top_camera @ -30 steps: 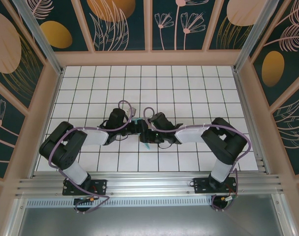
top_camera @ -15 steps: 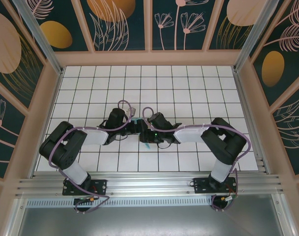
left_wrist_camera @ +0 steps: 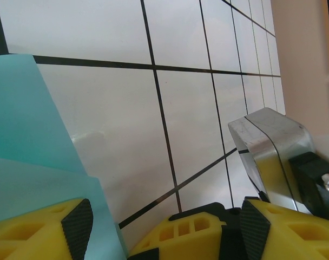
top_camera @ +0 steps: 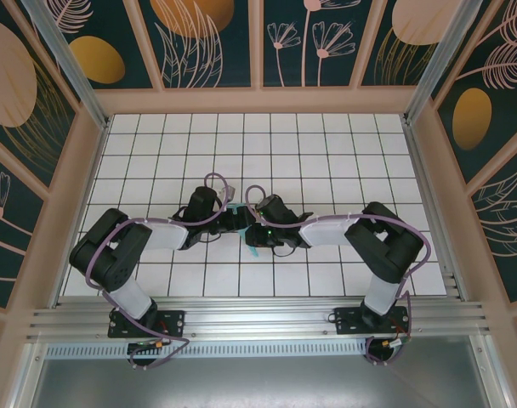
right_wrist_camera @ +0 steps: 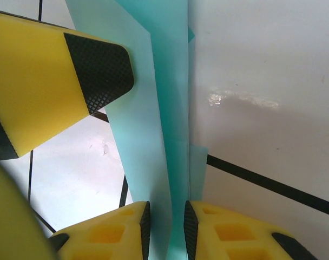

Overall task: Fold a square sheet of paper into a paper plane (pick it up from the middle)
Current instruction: Fold the wing for the fifth time at the center of the table.

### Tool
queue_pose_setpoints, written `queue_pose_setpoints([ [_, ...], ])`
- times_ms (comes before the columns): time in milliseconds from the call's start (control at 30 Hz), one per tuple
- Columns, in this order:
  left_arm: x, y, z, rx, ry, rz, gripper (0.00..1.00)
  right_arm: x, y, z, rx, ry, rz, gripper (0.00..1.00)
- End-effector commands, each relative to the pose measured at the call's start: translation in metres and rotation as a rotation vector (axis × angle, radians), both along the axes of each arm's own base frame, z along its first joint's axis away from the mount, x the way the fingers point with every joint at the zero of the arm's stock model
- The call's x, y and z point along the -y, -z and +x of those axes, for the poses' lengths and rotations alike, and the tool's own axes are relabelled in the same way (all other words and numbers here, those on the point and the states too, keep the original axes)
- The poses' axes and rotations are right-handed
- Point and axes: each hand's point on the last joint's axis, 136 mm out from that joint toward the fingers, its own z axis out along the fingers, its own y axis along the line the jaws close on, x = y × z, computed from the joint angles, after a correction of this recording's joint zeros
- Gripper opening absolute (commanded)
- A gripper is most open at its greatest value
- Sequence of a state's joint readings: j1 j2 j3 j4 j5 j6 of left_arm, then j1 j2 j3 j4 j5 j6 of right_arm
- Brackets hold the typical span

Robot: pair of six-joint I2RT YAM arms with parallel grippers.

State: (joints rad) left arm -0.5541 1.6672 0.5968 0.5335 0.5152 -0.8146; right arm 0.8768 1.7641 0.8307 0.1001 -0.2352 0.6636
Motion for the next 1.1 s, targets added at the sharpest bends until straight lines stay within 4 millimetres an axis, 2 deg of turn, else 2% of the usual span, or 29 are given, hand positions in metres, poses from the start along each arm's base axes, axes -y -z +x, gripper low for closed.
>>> queue_pose_setpoints([
  [0,0.01,-0.013,0.004,0.043,0.041,-0.031,0.75,0.008,0.032,-0.016,-0.07,-0.017,-0.061,0.27],
  [233,0.011,-0.012,0.003,0.041,0.056,-0.027,0.75,0.014,0.042,-0.02,-0.111,0.021,-0.067,0.23],
  [400,0.009,0.004,0.002,-0.012,0.053,0.021,0.75,0.013,0.042,-0.023,-0.12,0.026,-0.049,0.24],
  [433,0.008,0.018,0.0,-0.052,0.05,0.041,0.75,0.013,0.042,-0.023,-0.12,0.027,-0.049,0.24],
  [500,0.007,0.025,-0.002,-0.07,0.052,0.05,0.74,0.014,0.041,-0.022,-0.118,0.032,-0.048,0.23],
  [733,0.005,0.032,-0.005,-0.082,0.049,0.063,0.74,0.014,0.038,-0.021,-0.113,0.051,-0.028,0.21],
  [833,0.002,0.038,-0.005,-0.101,0.043,0.08,0.74,0.01,0.025,-0.019,-0.098,0.05,0.01,0.27],
  [1067,-0.001,0.046,-0.01,-0.119,0.049,0.098,0.74,0.007,-0.029,-0.005,-0.046,0.081,0.186,0.36],
])
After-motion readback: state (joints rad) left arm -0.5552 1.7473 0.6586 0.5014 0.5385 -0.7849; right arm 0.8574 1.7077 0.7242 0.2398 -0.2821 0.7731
